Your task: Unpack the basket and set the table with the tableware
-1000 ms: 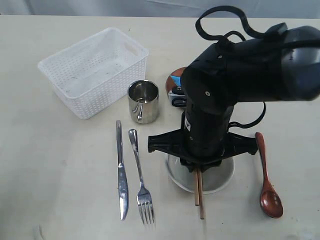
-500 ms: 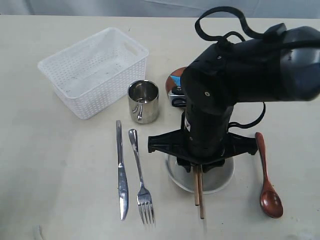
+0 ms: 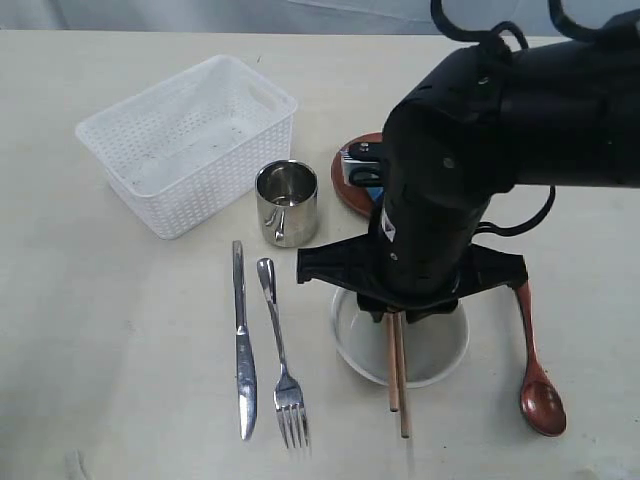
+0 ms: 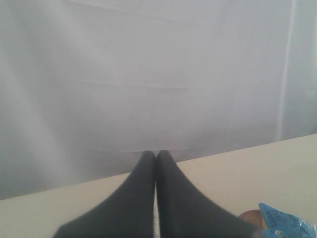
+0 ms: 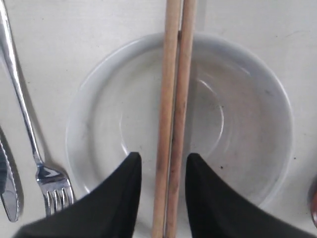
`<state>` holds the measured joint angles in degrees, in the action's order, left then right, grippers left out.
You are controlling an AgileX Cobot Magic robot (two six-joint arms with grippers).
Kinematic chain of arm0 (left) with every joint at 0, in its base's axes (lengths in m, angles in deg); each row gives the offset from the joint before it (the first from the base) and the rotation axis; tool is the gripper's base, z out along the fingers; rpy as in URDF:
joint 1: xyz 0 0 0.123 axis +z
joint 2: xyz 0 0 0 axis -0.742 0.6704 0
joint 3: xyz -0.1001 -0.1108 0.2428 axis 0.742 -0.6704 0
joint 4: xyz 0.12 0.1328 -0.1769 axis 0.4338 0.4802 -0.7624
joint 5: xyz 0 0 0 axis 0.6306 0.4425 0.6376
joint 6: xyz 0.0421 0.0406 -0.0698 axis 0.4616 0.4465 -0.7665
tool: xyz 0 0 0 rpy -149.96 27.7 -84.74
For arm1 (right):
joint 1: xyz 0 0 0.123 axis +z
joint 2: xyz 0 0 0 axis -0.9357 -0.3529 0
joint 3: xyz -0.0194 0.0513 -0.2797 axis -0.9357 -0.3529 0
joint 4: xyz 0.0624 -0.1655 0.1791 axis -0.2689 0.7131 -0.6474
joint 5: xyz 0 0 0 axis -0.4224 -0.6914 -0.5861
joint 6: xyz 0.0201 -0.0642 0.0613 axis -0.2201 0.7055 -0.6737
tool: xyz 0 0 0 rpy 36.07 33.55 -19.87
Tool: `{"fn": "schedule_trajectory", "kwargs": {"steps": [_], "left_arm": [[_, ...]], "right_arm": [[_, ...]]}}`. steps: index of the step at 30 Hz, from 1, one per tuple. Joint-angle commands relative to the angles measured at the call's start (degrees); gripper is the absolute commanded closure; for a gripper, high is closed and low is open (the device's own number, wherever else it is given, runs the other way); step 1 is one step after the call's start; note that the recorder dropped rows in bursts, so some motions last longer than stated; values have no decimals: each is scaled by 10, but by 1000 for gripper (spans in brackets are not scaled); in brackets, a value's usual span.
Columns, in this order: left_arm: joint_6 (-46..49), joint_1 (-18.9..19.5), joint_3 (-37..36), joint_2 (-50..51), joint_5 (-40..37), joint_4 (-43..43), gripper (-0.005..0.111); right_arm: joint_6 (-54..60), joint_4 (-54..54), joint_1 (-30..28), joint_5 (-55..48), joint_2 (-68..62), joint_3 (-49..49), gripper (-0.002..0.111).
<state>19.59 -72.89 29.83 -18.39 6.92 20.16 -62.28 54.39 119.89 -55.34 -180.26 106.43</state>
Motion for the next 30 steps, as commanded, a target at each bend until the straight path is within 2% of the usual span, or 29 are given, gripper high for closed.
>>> {"fn": "schedule_trajectory", "kwargs": {"steps": [1,10,18,26,28,30], "left_arm": [[1,-4,-1,-2,3,-4,107],[1,-4,-1,-2,3,-4,107],[1,-4,-1,-2,3,-4,107],[1,-4,-1,-2,1,-4,107],[2,-4,-1,-2,-4,-4,107],[9,-4,-1,-2,-8,-4,107]], "right_arm": [[-2,19,-3,-20,20,1,78],[23,15,-3,-32,102,1,78],[351,-45,-3,-117,245,1,78],[482,-85,-3,-178,308,1,79],[545,-109,-3,-178,305,-4,85],[624,-144,-1,-178,299,-18,101]]}}
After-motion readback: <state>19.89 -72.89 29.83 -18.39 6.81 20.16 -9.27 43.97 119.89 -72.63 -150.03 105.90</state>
